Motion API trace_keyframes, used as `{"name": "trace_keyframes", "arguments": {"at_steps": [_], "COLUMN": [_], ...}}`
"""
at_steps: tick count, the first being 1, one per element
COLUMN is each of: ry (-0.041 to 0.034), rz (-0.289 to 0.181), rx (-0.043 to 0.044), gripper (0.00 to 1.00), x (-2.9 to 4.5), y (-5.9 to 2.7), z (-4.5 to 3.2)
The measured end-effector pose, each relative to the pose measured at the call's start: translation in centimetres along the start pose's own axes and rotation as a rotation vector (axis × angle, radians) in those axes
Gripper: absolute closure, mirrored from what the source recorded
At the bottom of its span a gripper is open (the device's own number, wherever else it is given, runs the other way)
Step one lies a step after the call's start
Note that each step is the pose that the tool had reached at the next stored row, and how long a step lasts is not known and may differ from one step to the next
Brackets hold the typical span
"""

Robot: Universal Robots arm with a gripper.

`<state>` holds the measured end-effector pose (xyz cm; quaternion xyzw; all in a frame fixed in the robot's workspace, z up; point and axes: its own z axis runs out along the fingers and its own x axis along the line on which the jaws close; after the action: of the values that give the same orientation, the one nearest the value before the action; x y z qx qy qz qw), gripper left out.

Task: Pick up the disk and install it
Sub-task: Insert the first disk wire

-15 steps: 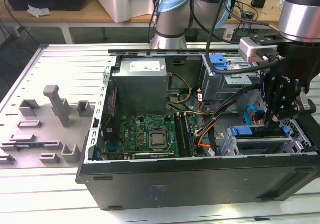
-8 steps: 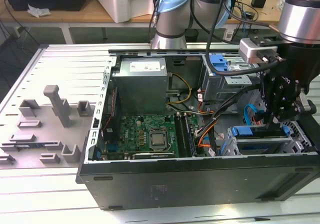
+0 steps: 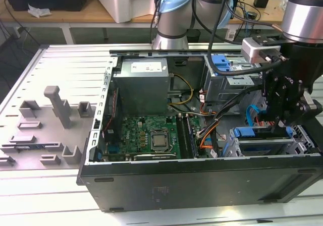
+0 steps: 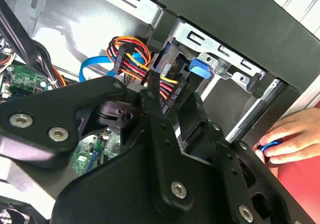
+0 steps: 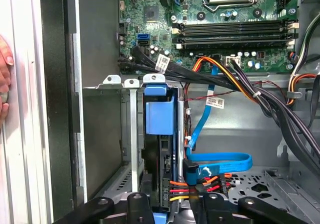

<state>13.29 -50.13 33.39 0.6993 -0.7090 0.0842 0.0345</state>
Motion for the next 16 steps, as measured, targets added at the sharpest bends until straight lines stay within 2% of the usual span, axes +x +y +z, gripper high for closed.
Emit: {"name": "trace_keyframes", "arguments": {"at_steps": [8,13,14,15,16], "ry": [0.0002,0.0,0.0,-0.0002,-0.0004], "rz": [0.0,0.0,0.0,0.0,0.0], "rx": [0.0,0.0001,0.0,0.0,0.0], "gripper": [0.58,0.58,0.58,0.58,0.58], "x": [0.06,0.27,0.34,0.51,0.5], "y": [-0.02,-0.12,-0.14,-0.21,-0.21], "z": [-0.32,-1.6,-2.0,-2.97,-2.97]}}
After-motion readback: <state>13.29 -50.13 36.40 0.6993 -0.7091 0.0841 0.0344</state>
